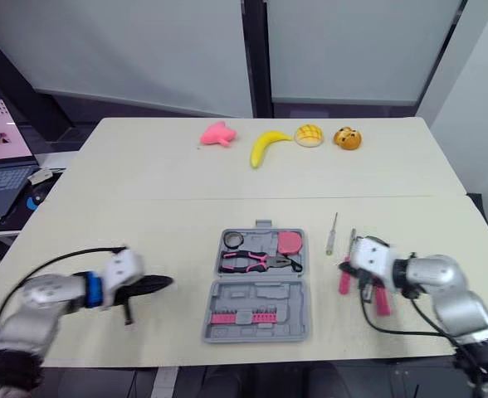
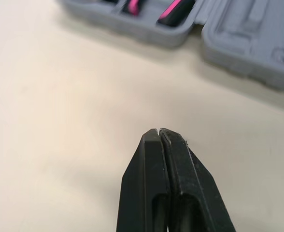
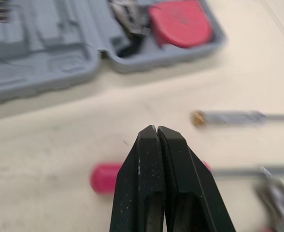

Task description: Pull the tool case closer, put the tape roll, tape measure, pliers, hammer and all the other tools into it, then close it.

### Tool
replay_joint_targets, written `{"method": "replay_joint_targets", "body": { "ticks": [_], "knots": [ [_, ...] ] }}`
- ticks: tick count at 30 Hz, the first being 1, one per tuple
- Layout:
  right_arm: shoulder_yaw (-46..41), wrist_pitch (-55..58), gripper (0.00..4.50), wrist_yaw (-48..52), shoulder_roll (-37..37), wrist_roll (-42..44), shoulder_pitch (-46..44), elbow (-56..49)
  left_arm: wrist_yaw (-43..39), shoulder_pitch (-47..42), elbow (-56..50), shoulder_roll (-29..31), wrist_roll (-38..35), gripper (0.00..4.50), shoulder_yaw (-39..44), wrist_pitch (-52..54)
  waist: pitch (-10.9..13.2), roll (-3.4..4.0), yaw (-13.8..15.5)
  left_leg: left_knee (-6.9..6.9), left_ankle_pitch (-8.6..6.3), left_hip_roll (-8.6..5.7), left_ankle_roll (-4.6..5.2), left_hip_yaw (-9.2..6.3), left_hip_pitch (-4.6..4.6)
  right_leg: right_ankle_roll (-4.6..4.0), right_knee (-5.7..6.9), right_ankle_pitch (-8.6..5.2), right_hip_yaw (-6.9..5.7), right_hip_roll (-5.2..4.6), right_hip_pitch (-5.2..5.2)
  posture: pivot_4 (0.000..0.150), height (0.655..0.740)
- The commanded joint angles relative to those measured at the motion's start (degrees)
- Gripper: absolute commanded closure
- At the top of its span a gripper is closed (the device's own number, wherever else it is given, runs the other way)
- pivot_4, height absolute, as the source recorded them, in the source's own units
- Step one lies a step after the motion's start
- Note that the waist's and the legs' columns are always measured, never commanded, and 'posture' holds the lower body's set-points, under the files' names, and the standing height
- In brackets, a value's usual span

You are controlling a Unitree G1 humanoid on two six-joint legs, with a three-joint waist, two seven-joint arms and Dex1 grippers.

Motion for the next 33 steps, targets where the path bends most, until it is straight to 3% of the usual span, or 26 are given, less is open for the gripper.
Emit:
{"method": "replay_joint_targets", "body": {
  "ticks": [1,2,10,14,18,21,33],
  "knots": [
    [-9.58,1.24,4.50,-3.26,-1.21,3.19,4.78,-3.30,2.36,5.14,-4.02,-0.17,-5.71,4.11,8.40,0.35,0.00,-0.01,0.18,0.00,0.00,0.01,0.00,0.00,0.00,0.00,-0.03,0.00,0.00,0.00,0.01,0.150,0.7193],
    [-10.82,1.21,4.50,-3.52,-1.36,3.56,5.85,-3.38,2.75,6.21,-4.66,-0.33,-6.46,3.95,9.45,1.10,0.00,-0.01,0.30,-0.01,0.00,0.01,0.00,0.00,0.00,0.00,-0.02,0.00,0.00,-0.01,0.02,0.150,0.7193],
    [-21.98,1.33,2.87,-4.43,-0.09,7.92,21.26,-3.44,7.77,19.04,-7.23,-4.66,-10.37,1.37,17.61,4.46,0.00,-0.03,0.37,-0.03,-0.01,0.01,0.02,0.01,0.05,0.00,-0.06,0.00,-0.01,-0.03,0.14,0.150,0.7193],
    [-23.23,1.69,2.01,-4.39,1.40,9.46,26.93,-4.68,8.87,23.05,-9.15,-5.85,-10.74,0.06,18.85,5.51,-0.03,-0.08,0.36,-0.03,-0.01,0.05,0.02,-0.02,0.13,0.00,-0.05,-0.01,-0.04,-0.02,0.23,0.150,0.7193],
    [-22.45,2.06,1.07,-5.35,1.64,9.91,26.86,-4.45,9.62,23.81,-10.65,-6.07,-10.97,0.00,18.77,6.46,-0.04,-0.07,0.37,-0.03,-0.01,0.06,0.02,0.00,0.14,0.00,-0.08,-0.01,-0.02,-0.03,0.22,0.150,0.7193],
    [-21.86,2.11,0.01,-5.54,1.22,9.91,25.84,-3.58,10.08,23.61,-11.16,-6.09,-10.72,0.00,18.53,6.95,-0.04,-0.07,0.37,-0.03,-0.01,0.06,0.01,0.00,0.13,0.00,-0.10,-0.01,-0.04,-0.03,0.22,0.150,0.7193],
    [-19.83,3.52,0.01,-4.99,-0.47,9.99,21.32,-3.39,10.18,24.60,-13.72,-6.50,-10.82,0.00,18.40,6.48,-0.04,-0.08,0.38,-0.06,-0.02,0.05,0.02,0.00,0.12,0.00,-0.17,-0.01,-0.04,-0.02,0.24,0.150,0.7193]
  ]
}}
